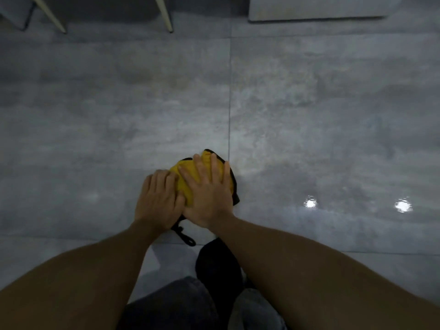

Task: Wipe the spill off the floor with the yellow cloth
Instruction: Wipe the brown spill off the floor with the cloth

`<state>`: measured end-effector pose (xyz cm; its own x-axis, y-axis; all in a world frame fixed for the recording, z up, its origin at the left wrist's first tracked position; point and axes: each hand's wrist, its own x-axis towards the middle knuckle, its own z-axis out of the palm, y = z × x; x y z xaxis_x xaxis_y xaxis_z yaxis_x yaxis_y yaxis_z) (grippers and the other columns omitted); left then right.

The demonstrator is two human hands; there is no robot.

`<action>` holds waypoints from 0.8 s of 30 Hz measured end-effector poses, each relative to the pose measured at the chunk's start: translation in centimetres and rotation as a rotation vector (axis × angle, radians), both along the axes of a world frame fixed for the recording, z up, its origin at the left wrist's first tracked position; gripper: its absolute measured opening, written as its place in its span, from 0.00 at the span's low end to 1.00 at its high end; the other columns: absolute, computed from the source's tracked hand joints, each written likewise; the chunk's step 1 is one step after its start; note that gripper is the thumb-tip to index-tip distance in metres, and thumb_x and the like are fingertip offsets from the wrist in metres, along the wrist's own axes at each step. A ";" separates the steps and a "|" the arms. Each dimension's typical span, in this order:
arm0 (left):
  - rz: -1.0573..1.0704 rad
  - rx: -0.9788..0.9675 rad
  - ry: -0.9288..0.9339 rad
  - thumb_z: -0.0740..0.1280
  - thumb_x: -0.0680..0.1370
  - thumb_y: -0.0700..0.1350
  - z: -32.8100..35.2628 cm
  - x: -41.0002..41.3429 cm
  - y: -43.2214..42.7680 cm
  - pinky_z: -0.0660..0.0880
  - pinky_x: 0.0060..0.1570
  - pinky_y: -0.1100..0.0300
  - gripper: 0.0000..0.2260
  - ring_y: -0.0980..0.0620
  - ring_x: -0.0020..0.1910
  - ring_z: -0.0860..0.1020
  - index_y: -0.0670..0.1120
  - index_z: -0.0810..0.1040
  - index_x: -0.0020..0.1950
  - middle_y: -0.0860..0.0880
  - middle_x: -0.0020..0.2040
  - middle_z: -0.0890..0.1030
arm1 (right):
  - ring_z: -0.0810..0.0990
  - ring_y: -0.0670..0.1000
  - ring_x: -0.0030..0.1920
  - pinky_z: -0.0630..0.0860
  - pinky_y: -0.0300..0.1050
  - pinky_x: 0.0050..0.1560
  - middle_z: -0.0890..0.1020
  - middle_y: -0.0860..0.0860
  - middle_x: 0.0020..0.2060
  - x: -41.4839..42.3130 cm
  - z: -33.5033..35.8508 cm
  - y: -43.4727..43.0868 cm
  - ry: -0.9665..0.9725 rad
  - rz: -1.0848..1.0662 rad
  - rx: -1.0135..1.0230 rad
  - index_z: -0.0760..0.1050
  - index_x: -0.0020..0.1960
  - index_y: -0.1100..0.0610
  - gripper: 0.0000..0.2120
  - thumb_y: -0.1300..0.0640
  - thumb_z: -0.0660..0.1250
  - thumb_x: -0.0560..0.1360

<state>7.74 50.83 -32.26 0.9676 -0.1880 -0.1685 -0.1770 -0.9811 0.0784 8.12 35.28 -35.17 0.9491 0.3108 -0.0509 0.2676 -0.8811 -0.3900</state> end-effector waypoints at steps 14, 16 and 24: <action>-0.120 -0.066 0.049 0.50 0.80 0.50 -0.1 6.4 -8.9 0.66 0.66 0.42 0.22 0.39 0.63 0.70 0.39 0.70 0.67 0.40 0.63 0.74 | 0.57 0.65 0.81 0.50 0.71 0.77 0.63 0.54 0.81 3.7 -0.6 -7.5 -0.066 -0.239 -0.027 0.67 0.78 0.42 0.29 0.36 0.55 0.79; -0.175 -0.083 0.074 0.50 0.82 0.53 0.0 7.4 -12.5 0.65 0.67 0.42 0.24 0.39 0.66 0.70 0.40 0.69 0.70 0.40 0.66 0.73 | 0.59 0.65 0.80 0.51 0.70 0.77 0.65 0.55 0.80 4.1 -1.1 -10.9 -0.108 -0.318 -0.043 0.68 0.78 0.43 0.27 0.39 0.58 0.81; -0.465 -0.097 0.143 0.46 0.80 0.58 1.8 8.6 -21.7 0.64 0.66 0.48 0.27 0.45 0.64 0.69 0.44 0.67 0.72 0.46 0.68 0.72 | 0.73 0.60 0.47 0.71 0.54 0.46 0.77 0.58 0.51 3.0 -0.6 -20.9 -0.055 -0.462 -0.123 0.74 0.72 0.50 0.24 0.45 0.68 0.77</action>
<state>16.37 29.17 -30.48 0.7461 -0.6157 -0.2536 -0.5752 -0.7878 0.2204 11.12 14.35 -35.73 0.9887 -0.1496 -0.0070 -0.1459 -0.9513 -0.2716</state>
